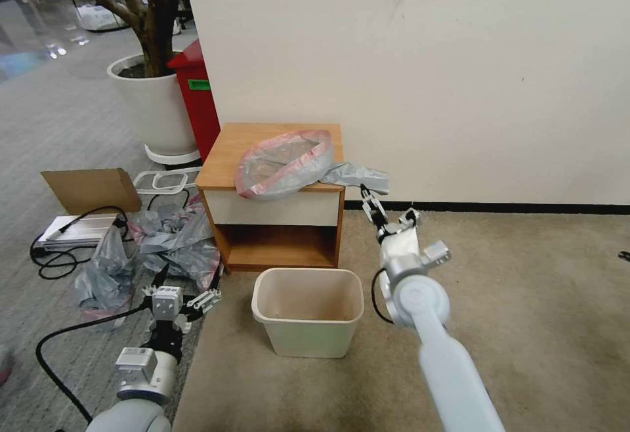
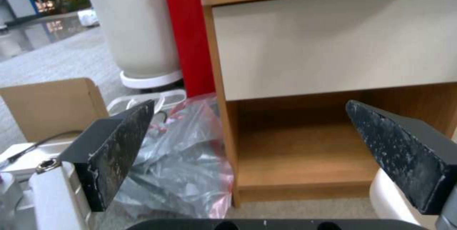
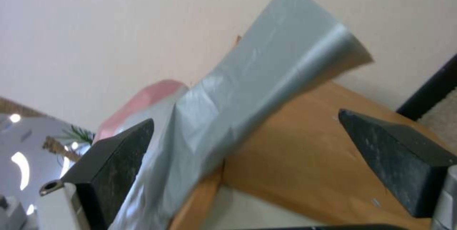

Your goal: Pick up the garbage bag from the table and place it over the trash can.

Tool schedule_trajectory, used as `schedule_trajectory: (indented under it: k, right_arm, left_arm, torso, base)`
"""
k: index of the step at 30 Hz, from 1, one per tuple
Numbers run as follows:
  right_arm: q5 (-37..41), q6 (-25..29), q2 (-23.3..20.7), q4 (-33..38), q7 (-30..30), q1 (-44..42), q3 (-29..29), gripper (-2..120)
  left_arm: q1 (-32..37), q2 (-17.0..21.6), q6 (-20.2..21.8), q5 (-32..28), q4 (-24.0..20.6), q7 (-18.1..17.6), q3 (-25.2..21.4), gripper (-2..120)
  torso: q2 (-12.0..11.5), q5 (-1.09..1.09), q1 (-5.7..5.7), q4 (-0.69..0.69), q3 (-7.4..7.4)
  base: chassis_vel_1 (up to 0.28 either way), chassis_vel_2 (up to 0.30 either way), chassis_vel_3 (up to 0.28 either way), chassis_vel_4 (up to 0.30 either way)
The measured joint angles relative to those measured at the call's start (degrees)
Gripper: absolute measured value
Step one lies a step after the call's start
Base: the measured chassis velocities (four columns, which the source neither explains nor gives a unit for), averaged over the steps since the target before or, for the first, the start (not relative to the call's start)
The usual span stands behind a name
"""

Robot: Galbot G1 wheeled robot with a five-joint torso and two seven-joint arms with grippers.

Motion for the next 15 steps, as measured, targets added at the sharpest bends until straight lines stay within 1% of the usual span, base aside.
schedule_trajectory:
  k: [5,11,14,15]
  right_arm:
    - [2.01,-0.09,1.08,-3.49,0.39,3.68,0.82,98]
    - [1.91,0.07,2.26,-6.81,0.39,5.97,0.85,97]
    - [1.00,0.81,3.12,-8.46,0.30,7.22,0.78,93]
    - [0.71,1.03,3.37,-8.76,0.26,7.51,0.79,88]
  left_arm:
    - [-0.08,-0.31,-0.07,0.26,0.58,-0.16,0.03,100]
    - [-0.24,-0.46,-0.10,0.45,0.87,-0.25,0.35,100]
    - [-0.36,-0.45,-0.18,0.47,1.08,-0.34,0.38,100]
    - [-0.39,-0.42,-0.20,0.47,1.14,-0.41,0.38,100]
  torso:
    - [0.00,0.00,0.00,-0.02,-0.01]
    - [0.00,0.01,0.00,0.00,0.00]
    - [0.00,0.00,0.00,-0.01,0.00]
    - [0.00,0.00,0.00,0.00,-0.01]
  base:
    - [0.000,0.000,0.000,0.000]
    - [0.000,0.000,0.000,0.000]
    - [0.000,0.000,0.000,0.000]
    - [0.000,0.000,0.000,0.000]
